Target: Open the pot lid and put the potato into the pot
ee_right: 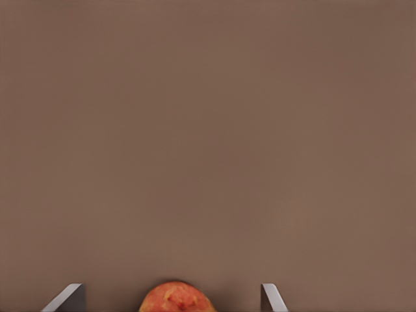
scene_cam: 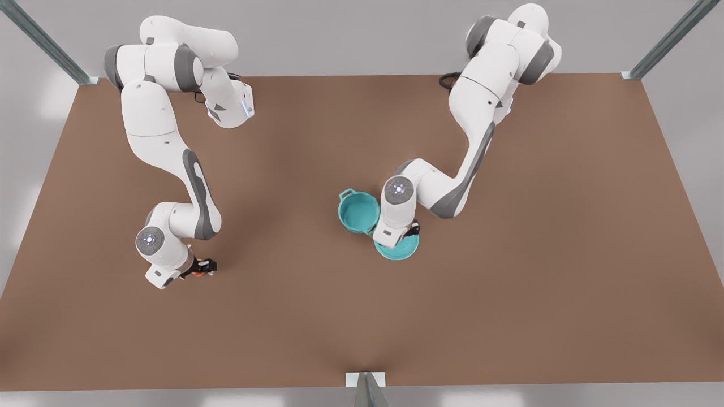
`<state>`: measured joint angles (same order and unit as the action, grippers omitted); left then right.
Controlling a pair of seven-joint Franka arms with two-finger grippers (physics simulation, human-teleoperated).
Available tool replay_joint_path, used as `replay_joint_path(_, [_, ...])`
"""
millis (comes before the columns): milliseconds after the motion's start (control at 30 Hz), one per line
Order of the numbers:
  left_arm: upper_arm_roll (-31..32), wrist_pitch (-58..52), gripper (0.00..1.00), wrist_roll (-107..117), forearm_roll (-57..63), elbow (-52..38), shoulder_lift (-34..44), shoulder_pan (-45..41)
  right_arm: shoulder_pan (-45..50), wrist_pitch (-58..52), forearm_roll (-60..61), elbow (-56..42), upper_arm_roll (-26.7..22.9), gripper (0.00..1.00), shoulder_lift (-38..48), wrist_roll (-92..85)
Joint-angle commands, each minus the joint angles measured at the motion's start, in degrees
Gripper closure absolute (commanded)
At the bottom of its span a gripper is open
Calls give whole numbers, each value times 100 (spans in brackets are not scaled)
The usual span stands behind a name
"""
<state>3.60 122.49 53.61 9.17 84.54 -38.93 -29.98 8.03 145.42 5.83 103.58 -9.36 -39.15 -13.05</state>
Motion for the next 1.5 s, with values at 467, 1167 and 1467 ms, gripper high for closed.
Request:
replay_joint_path(467, [-44,-3546,0,-6221,-1269,-1985,218,2680,-82,31,155,250,75,9,144,-594])
replay_joint_path(1167, [-70,-3802,0,-5291,-1832,467,2864,3024,524,-795,155,128,224,50,944,-550])
replay_joint_path(1467, [-97,-3873,0,-5247,-1779,432,2856,3085,1763,-1323,155,-584,997,51,1102,-435])
